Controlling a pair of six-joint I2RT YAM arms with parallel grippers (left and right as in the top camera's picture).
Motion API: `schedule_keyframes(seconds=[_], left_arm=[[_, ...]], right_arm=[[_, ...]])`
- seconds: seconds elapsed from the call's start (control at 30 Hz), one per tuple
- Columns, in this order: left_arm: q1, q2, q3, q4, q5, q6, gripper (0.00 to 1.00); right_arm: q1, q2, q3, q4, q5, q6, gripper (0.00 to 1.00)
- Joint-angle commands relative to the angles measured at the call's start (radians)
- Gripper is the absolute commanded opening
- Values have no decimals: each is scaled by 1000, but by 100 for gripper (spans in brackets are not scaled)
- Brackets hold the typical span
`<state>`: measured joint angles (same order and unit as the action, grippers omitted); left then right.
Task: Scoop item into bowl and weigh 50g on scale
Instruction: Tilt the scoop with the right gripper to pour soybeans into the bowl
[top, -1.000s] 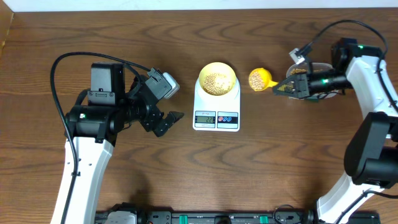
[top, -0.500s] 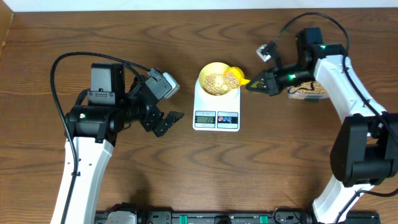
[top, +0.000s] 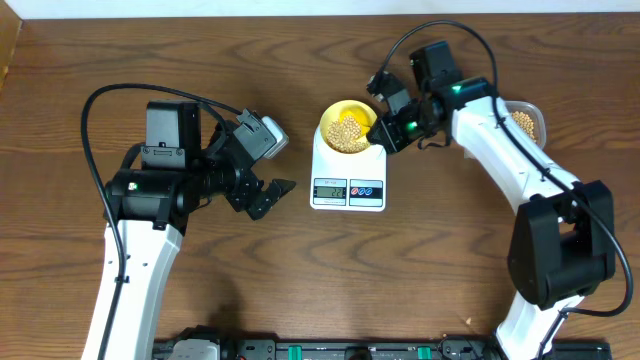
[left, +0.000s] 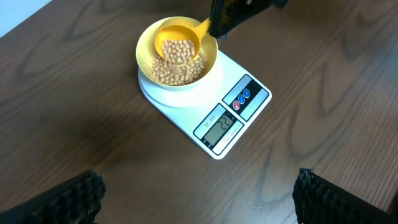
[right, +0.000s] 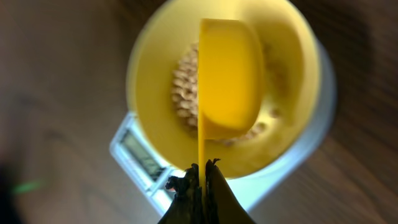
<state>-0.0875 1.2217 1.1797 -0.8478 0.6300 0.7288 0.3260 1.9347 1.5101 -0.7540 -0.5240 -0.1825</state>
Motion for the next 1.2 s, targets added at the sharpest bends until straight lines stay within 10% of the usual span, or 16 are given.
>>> schedule_keyframes(seconds=[0.0,0.4,1.17], left_arm=[[4,0,15,0,9,-12,99],[4,0,15,0,9,-12,99],[4,0,15,0,9,-12,99]], right_arm=[[67,-19,32,11,254,17,1],[235,-126,32,24,650,-31,1],[231,-133,32,-28,570,-32,1]])
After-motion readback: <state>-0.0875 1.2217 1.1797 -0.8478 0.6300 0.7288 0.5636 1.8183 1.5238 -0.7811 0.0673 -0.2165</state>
